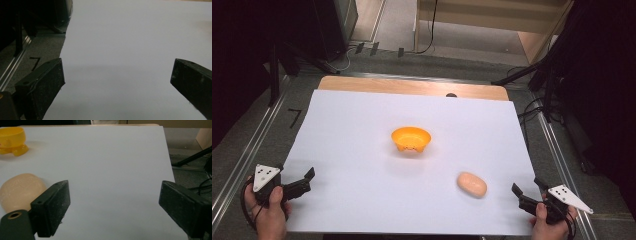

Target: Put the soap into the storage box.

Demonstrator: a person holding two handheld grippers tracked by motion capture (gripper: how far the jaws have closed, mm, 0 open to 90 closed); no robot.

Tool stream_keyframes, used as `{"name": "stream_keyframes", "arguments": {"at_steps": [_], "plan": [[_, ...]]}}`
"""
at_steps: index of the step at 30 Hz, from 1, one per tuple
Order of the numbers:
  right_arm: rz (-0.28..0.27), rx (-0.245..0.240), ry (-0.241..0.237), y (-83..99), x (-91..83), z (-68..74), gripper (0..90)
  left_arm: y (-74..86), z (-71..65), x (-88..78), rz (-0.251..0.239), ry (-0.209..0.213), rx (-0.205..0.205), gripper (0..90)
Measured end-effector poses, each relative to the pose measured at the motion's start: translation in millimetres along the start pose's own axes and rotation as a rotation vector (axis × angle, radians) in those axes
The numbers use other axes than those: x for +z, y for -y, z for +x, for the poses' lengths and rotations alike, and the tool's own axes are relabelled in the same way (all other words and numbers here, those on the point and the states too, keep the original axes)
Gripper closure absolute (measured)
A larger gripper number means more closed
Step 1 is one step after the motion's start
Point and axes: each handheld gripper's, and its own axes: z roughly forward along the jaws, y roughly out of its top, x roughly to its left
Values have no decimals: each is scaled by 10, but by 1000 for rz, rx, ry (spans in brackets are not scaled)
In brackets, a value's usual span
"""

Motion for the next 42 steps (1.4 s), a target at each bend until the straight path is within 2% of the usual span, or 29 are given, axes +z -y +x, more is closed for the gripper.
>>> {"name": "stream_keyframes", "arguments": {"at_steps": [4, 6, 7, 8, 10, 11, 14, 16, 17, 18, 19, 20, 21, 22, 23, 24, 25, 27, 28, 30, 31, 32, 33, 35, 37, 38, 39, 42], "plan": [[19, -47, -1, -19, 14, 52, 164, 3, 2, -8, -6, 0, -2, 0], [27, -54, 7, -25, 21, 60, 170, 4, 3, -7, -7, 2, -3, 0], [45, -56, -13, -34, 35, 60, 260, 3, 3, -6, -6, 3, -3, 0], [48, -55, -24, -43, 37, 54, 309, 3, 4, -5, -6, 4, -3, 0], [45, -55, -30, -54, 37, 50, 310, 2, 5, -4, -5, 4, -1, 0], [57, -72, 0, -98, 42, 59, 302, 1, 6, -1, -3, 5, -2, 0], [40, -91, 68, -157, 42, 79, 290, 0, 5, -1, 0, 4, 0, 0], [48, -94, 58, -168, 41, 86, 288, 1, 4, -3, -1, 5, 1, 0], [86, -97, 6, -189, 42, 110, 257, 2, 1, -5, -3, 4, 0, 0], [86, -97, 6, -189, 42, 110, 257, 2, 1, -5, -3, 4, 0, 0], [129, -106, -8, -205, 45, 142, 221, 3, 2, -6, -3, 3, 0, 0], [145, -104, -21, -213, 47, 155, 194, 3, 2, -7, -4, 4, 0, 0], [155, -109, -38, -223, 52, 164, 153, 3, 2, -9, -3, 3, 1, 0], [155, -109, -38, -223, 52, 164, 153, 3, 2, -9, -3, 3, 1, 0], [185, -152, -46, -241, 58, 200, 129, 4, -1, -7, -3, 4, 4, 0], [185, -152, -46, -241, 58, 200, 129, 4, -1, -7, -3, 4, 4, 0], [224, -191, -77, -274, 80, 233, 86, 4, -1, -7, -3, 3, 6, 0], [246, -213, -99, -315, 112, 262, 0, 3, -1, -7, -1, 5, 7, 0], [246, -220, -89, -334, 116, 274, 0, 3, -1, -7, -1, 5, 7, 0], [244, -219, -99, -354, 120, 278, 0, 3, -1, -7, -1, 5, 7, 0], [276, -218, -134, -392, 145, 280, 0, 3, -2, -7, -1, 5, 7, 0], [293, -225, -149, -406, 162, 285, 0, 3, -2, -8, -1, 5, 8, 0], [293, -225, -149, -406, 162, 285, 0, 3, -2, -8, -1, 5, 8, 0], [341, -253, -165, -434, 212, 323, 0, 3, -3, -7, -1, 4, 9, 0], [366, -271, -197, -457, 245, 348, 0, 3, -3, -7, -1, 5, 10, 0], [366, -271, -197, -457, 245, 348, 0, 3, -3, -7, -1, 5, 10, 0], [394, -289, -213, -482, 273, 385, 0, 3, -4, -7, -2, 5, 10, 0], [432, -323, -246, -525, 317, 429, 0, 3, -7, -7, -2, 3, 9, 0]]}}
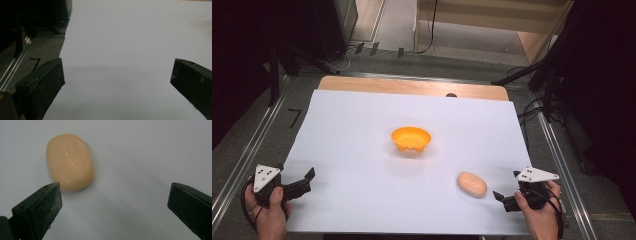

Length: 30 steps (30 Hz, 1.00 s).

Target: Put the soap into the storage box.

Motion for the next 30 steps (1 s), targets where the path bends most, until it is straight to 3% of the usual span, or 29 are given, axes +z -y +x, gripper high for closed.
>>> {"name": "stream_keyframes", "arguments": {"at_steps": [3, 4, 14, 30], "plan": [[20, -20, -3, -45, 14, 16, 4, 0, 0, 0, 0, 0, 2, 0], [35, -47, -21, -91, 32, 23, 35, 0, 0, 0, 0, 0, 2, 0], [78, -68, -89, -247, 147, 62, 50, 0, -3, 1, -1, 2, 4, 0], [135, -121, -131, -411, 324, 159, 131, 0, -5, 3, 0, 3, 7, 0]]}}
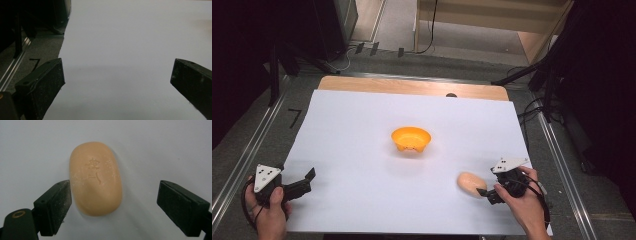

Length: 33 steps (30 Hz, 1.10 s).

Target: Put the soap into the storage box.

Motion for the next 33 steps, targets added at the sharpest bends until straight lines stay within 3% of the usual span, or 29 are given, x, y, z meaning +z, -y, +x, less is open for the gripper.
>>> {"name": "stream_keyframes", "arguments": {"at_steps": [5, 19, 20, 26, 27, 33], "plan": [[35, -8, -41, -56, 62, 26, 147, 0, 0, 1, 1, 2, 2, 0], [142, -31, -53, -120, 308, 57, 171, -1, 2, 2, 3, 2, 1, 0], [152, -30, -70, -127, 349, 57, 208, -1, 1, 2, 3, 1, 1, 0], [167, -25, -65, -149, 368, 51, 250, -2, -1, 3, 6, 1, 3, 0], [172, -32, -45, -155, 368, 65, 288, -1, -1, 3, 5, 1, 4, 0], [177, -64, -24, -170, 371, 95, 318, 0, -5, 1, 5, -2, 7, 0]]}}
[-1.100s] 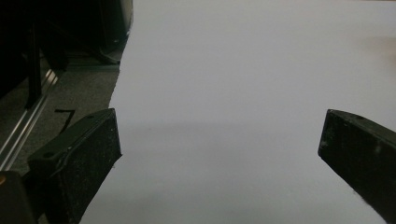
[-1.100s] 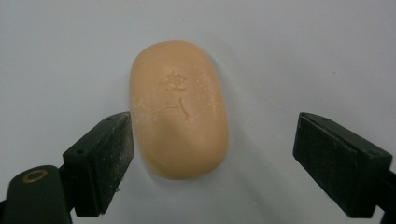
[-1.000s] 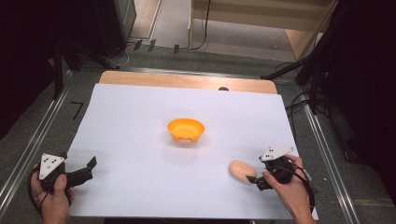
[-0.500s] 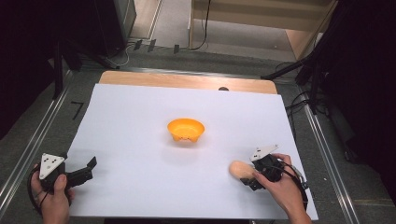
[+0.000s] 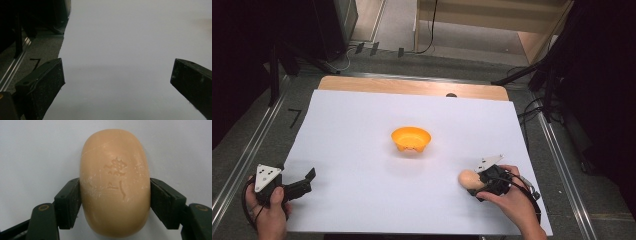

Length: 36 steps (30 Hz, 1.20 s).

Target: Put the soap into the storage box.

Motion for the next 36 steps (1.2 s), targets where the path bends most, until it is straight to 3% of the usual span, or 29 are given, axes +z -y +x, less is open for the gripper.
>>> {"name": "stream_keyframes", "arguments": {"at_steps": [7, 13, 16, 20, 36], "plan": [[19, -16, -24, -64, 22, -29, 325, 0, 0, 3, -1, -1, -1, 0], [24, -24, -15, -75, 28, -21, 329, -1, 3, 1, 0, -2, -2, 0], [22, -22, -3, -67, 24, 2, 328, -1, 5, 2, 1, 0, -5, 0], [42, 15, -8, -99, 30, -6, 328, -3, 7, 9, 6, 4, -7, 0], [33, 1, -21, -109, 16, -27, 337, -4, 10, 10, 7, 6, -7, 0]]}}
